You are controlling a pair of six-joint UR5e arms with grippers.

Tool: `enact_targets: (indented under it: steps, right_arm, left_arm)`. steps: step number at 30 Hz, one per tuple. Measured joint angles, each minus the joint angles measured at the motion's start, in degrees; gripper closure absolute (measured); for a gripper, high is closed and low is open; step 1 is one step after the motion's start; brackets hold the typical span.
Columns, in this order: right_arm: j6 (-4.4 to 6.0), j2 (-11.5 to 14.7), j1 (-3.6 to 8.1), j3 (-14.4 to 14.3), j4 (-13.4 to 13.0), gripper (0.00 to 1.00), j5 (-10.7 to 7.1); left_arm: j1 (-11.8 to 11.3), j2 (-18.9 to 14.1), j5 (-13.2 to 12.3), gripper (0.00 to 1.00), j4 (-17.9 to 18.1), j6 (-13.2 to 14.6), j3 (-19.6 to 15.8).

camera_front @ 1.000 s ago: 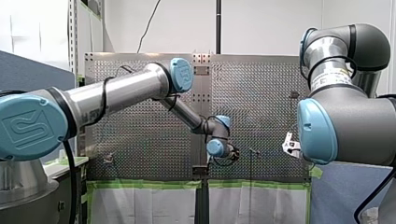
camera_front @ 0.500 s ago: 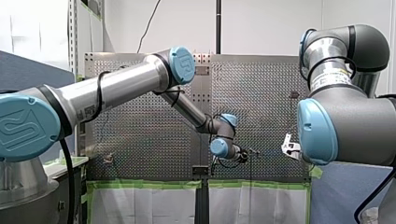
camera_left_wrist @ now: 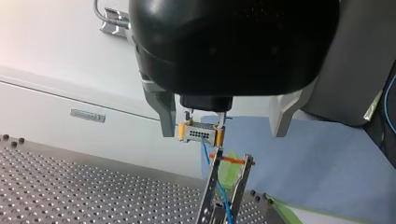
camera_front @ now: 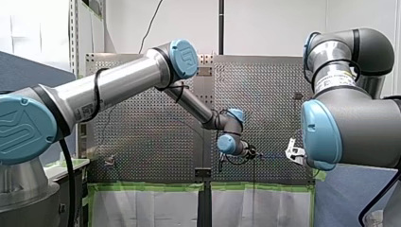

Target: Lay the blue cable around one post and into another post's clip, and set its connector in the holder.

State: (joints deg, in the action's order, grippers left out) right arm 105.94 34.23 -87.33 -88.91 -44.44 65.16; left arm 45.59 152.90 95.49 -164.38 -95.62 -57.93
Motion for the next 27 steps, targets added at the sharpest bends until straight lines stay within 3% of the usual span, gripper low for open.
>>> enact_targets:
  steps: [12, 27]
  right_arm:
    - [-0.01, -0.1, 0.2, 0.0, 0.1, 1.0, -0.02]
    - [-0.01, -0.2, 0.23, 0.0, -0.8, 1.0, 0.14]
  left_arm:
    - [0.9, 0.0, 2.8, 0.02, 0.0, -1.0, 0.4]
    - [1.3, 0.0, 4.3, 0.02, 0.0, -1.7, 0.6]
